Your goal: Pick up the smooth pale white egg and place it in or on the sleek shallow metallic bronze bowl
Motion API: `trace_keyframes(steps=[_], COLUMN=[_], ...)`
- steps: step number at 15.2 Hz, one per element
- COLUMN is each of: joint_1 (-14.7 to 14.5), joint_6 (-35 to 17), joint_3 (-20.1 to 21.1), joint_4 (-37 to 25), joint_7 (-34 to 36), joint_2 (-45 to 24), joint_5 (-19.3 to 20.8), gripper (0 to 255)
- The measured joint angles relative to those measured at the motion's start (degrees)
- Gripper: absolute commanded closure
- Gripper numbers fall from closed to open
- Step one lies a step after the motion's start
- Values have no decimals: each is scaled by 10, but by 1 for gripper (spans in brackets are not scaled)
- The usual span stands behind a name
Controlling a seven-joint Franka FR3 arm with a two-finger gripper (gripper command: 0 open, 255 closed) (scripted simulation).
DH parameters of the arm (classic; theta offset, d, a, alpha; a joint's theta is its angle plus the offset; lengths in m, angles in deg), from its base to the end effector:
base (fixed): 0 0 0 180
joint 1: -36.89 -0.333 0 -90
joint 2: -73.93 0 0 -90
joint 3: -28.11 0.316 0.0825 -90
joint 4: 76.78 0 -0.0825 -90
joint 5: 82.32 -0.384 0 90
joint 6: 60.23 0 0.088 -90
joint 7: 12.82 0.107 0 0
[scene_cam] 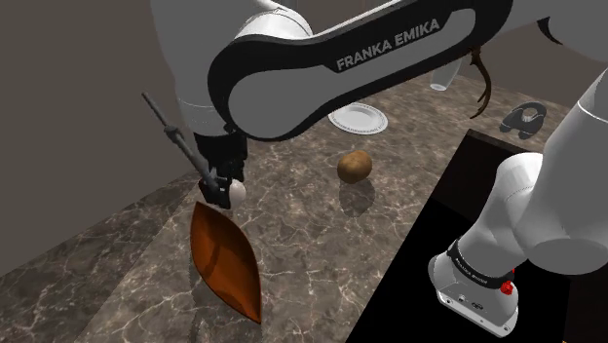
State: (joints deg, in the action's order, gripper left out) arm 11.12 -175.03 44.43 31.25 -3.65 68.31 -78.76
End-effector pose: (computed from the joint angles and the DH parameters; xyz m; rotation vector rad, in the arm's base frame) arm 0.4414 0.3880 0.4580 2.9865 0.9211 0.0540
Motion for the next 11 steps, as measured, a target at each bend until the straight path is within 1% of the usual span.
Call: trace_keyframes(steps=[5, 11], joint_1=[-37, -42], joint_6=[2, -31], joint_3=[27, 28], joint_4=[-22, -2], joint_7=[68, 80], joint_2=[-24, -39], joint_5=[13, 20], gripper=[255, 255])
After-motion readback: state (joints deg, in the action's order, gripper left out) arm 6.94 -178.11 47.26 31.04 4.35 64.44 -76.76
